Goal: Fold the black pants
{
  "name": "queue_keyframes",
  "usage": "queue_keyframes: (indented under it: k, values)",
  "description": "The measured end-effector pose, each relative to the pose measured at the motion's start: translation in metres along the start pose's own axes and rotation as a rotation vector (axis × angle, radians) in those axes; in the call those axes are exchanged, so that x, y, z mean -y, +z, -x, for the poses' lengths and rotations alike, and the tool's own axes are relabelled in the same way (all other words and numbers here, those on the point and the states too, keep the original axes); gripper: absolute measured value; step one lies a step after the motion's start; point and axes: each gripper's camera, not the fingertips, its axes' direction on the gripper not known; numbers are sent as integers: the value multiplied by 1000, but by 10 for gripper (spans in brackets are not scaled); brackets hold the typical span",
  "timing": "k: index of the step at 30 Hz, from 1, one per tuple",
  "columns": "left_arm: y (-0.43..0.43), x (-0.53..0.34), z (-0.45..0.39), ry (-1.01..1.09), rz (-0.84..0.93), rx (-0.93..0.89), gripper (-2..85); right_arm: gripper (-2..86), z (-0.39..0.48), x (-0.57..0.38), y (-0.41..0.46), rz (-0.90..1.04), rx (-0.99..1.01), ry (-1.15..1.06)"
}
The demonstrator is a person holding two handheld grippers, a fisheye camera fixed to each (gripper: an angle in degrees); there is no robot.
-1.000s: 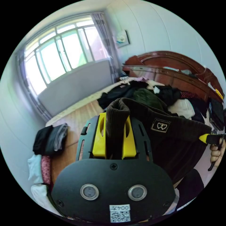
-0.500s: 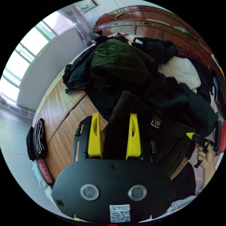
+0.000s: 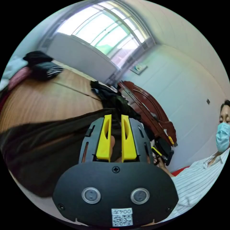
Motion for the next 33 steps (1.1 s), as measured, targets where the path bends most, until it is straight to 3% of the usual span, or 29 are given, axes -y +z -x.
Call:
queue_keyframes:
  k: [2, 6, 9, 17, 25, 30, 33]
  values:
    - [-91, -33, 44, -106, -53, 90, 72, 51, 8, -23, -16, -40, 51, -18]
    - [-252, -103, 121, -341, -170, 240, 82, 10, -2, -36, -17, 75, 312, 116]
    - [-315, -127, 155, -437, -233, 309, 99, 3, 8, -26, -39, 9, 385, 100]
    - [-336, -96, 245, -588, -205, 283, 176, 53, 21, -18, -79, 5, 698, 129]
    - [-335, -17, 324, -731, -164, 352, 194, 59, 14, -51, -107, 47, 727, 25]
    - [-332, 21, 336, -768, -167, 219, 86, 7, -11, -77, -83, 85, 846, 125]
    - [-347, 55, 291, -674, -188, 313, 53, -1, -16, -83, -70, 88, 891, 150]
